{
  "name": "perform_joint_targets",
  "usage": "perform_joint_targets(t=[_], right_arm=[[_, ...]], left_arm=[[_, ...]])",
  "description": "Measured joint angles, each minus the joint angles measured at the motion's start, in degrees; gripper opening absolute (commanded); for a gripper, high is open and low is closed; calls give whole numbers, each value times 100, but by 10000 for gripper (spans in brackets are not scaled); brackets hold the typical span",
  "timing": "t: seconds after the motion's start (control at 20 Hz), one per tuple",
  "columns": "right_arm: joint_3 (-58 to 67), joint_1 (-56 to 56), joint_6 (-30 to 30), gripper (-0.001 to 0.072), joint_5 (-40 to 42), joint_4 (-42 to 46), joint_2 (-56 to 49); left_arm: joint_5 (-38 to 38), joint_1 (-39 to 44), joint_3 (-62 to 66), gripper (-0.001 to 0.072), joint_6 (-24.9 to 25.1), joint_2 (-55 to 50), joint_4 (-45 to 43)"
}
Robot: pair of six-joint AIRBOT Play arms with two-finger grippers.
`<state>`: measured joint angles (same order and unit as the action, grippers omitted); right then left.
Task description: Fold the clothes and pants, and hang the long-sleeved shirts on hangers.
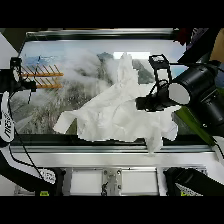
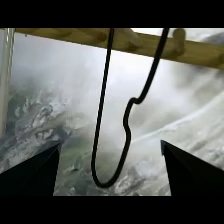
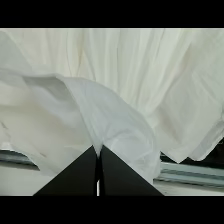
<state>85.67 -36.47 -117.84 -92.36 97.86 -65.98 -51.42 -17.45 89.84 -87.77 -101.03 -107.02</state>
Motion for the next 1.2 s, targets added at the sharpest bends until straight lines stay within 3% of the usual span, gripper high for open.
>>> perform_joint_targets(t=[0.25,0.8,0.85,0.9,0.95,1.1,1.15,1.2], right_arm=[[0,0,0,11,0,0,-15],[0,0,0,11,0,-2,-22],[0,0,0,11,0,-2,-22],[0,0,0,11,0,0,-22],[0,0,0,11,0,-2,-22],[0,0,0,11,0,0,-22],[0,0,0,11,0,0,-22],[0,0,0,11,0,-2,-22]], left_arm=[[564,-72,103,720,-4,-586,-420],[260,-177,1075,720,-20,-1604,-332],[256,-177,1091,609,-20,-1624,-310],[254,-177,1097,418,-20,-1641,-273],[234,-175,1102,360,-17,-1659,-245],[146,-179,1110,358,-17,-1676,-249],[127,-177,1110,323,-17,-1679,-267],[103,-177,1113,97,-15,-1681,-260]])
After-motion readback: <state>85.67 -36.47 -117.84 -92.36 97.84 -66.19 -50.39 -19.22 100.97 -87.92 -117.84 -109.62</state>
